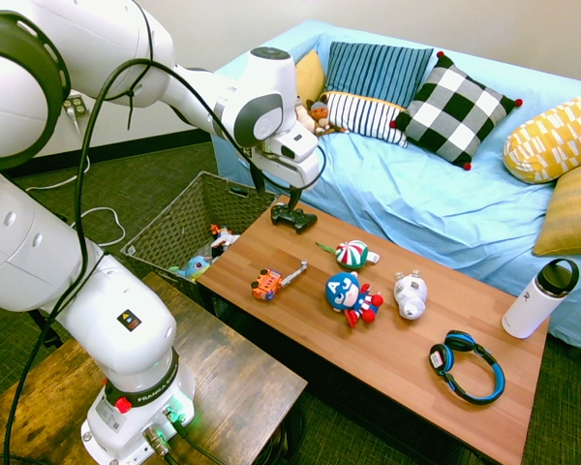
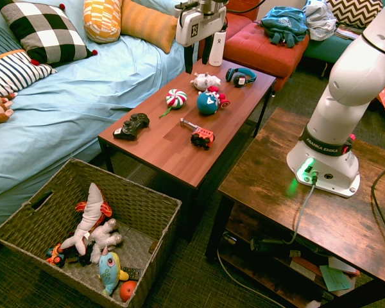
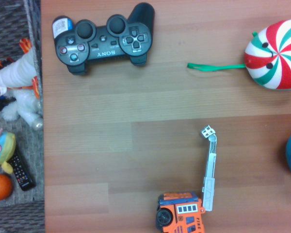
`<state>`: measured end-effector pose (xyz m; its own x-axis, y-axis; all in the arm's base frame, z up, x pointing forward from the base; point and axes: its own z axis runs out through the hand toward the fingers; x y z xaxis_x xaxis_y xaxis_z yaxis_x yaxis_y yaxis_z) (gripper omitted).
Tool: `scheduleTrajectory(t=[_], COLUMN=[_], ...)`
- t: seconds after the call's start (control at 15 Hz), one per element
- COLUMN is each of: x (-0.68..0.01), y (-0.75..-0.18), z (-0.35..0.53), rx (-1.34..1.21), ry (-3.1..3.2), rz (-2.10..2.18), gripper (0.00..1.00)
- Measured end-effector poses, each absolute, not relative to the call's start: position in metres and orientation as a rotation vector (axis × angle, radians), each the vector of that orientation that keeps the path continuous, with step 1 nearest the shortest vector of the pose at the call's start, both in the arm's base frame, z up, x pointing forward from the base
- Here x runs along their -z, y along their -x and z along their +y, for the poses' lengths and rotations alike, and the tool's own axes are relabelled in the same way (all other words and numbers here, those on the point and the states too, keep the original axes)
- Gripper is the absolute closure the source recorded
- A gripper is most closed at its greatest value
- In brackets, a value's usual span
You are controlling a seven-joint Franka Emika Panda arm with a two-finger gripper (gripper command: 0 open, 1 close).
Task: Put the toy car in the basket
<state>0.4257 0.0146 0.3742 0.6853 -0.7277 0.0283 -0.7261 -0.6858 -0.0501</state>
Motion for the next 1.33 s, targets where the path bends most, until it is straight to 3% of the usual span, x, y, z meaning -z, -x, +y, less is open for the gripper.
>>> scheduleTrajectory(t=[0.33, 0.87, 1.33], x=[-0.352, -0.167, -0.113], y=[-0.434, -0.435, -0.435], z=[0.011, -0.003, 0.002], rx=[0.029, -0.313, -0.452], ry=[2.853, 2.950, 3.010], rz=[1.247, 1.215, 1.044], gripper=[0.00, 0.00, 0.00])
